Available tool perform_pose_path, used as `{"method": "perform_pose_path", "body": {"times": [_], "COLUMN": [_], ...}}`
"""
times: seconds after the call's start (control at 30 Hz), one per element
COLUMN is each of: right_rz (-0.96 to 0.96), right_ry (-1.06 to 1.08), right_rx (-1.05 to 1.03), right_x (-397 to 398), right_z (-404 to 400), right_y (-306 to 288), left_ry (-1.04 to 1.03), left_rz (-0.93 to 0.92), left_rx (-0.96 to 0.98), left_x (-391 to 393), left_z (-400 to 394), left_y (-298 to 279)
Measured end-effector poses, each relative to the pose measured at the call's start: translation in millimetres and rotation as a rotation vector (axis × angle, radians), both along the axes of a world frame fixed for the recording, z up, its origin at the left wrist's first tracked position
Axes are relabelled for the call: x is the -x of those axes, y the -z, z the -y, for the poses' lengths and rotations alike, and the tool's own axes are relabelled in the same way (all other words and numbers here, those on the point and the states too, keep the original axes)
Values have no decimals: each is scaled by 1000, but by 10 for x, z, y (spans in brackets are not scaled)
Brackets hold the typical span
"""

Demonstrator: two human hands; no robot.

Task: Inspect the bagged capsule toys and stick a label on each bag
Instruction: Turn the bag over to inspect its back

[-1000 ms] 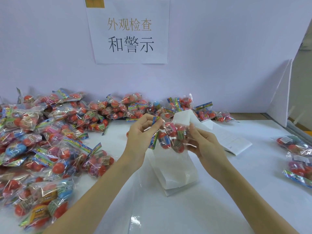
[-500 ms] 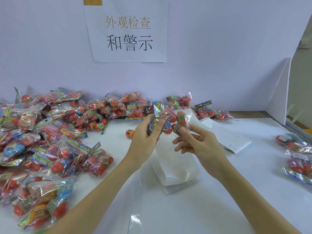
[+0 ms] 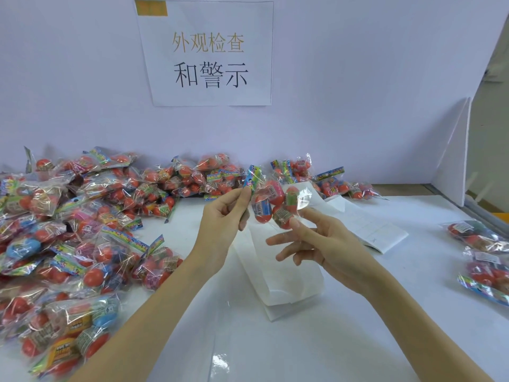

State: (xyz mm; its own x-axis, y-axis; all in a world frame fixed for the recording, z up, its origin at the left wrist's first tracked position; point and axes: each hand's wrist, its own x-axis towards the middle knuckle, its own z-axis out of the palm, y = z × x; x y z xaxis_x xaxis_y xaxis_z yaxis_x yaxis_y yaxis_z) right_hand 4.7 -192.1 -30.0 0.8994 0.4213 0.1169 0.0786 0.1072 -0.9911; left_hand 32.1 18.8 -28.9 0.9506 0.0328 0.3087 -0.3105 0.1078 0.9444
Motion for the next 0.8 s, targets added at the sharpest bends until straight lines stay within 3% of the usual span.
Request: {"method": "perform_pose_path", "body": {"times": [0.2, 0.37, 0.53, 0.8], "right_rz": [-26, -64, -98, -265], "right_ry": [147, -5, -45, 8], "right_rx": [-90, -139, -96, -211], "right_x": [-32, 1, 8, -5], "right_z": [-30, -80, -106, -113], "right_y": [23, 35, 45, -13], "left_ry": [-214, 47, 27, 84], "left_rz": [-36, -70, 19, 139], "left_rx": [-93, -140, -61, -82], "left_x": [3, 40, 78, 127], "left_z": [54, 123, 120, 143], "left_y": [-7, -7, -6, -61]}}
